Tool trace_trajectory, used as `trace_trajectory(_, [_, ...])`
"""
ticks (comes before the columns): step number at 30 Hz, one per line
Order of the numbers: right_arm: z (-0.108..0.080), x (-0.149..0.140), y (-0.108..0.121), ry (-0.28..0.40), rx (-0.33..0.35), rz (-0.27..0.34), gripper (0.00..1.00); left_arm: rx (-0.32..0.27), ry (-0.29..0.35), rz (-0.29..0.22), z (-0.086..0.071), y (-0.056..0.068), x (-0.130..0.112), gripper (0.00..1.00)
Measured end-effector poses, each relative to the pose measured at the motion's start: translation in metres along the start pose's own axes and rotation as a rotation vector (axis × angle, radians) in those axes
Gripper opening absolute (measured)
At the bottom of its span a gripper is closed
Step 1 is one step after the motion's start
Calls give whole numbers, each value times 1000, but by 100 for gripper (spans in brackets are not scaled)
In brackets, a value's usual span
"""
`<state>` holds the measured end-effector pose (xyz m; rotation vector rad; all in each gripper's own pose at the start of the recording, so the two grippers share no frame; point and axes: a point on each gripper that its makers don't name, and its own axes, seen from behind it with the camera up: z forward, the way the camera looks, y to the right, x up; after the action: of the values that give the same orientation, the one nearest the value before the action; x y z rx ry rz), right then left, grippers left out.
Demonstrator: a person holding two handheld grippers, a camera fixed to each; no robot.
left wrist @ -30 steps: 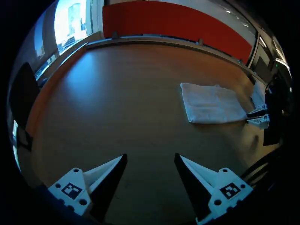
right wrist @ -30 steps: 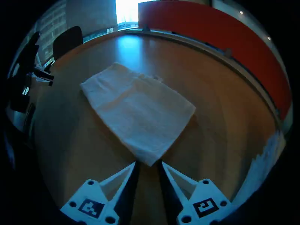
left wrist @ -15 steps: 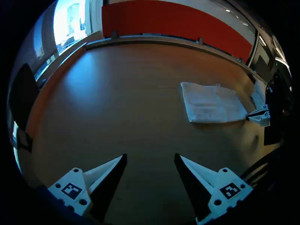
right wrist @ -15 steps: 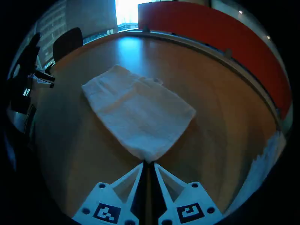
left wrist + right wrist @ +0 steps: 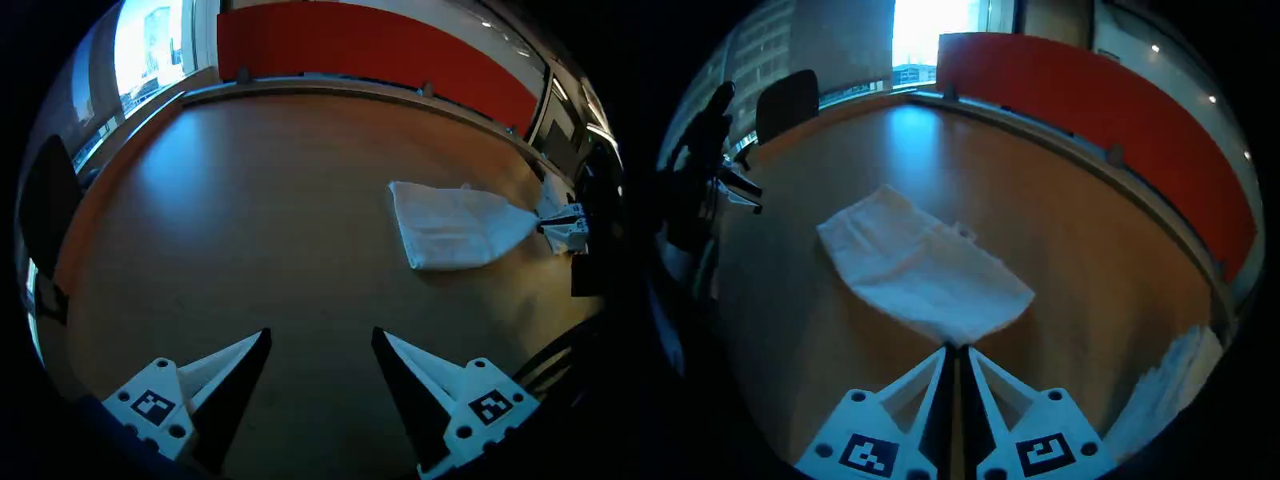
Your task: Fold towel
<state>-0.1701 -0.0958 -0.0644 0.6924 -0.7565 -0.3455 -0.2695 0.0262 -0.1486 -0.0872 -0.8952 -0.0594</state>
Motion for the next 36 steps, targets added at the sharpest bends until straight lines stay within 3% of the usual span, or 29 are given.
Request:
trace_trajectory(18, [-41, 86, 17, 121, -43, -143, 5, -4, 15, 2, -1, 5, 8, 93])
trace_trajectory(27, [-57, 101, 26, 140, -61, -174, 5, -5, 15, 5, -2, 7, 8, 93])
trace_trajectory(36, [-57, 105, 25, 141, -56, -189, 5, -7, 20, 5, 0, 9, 11, 93])
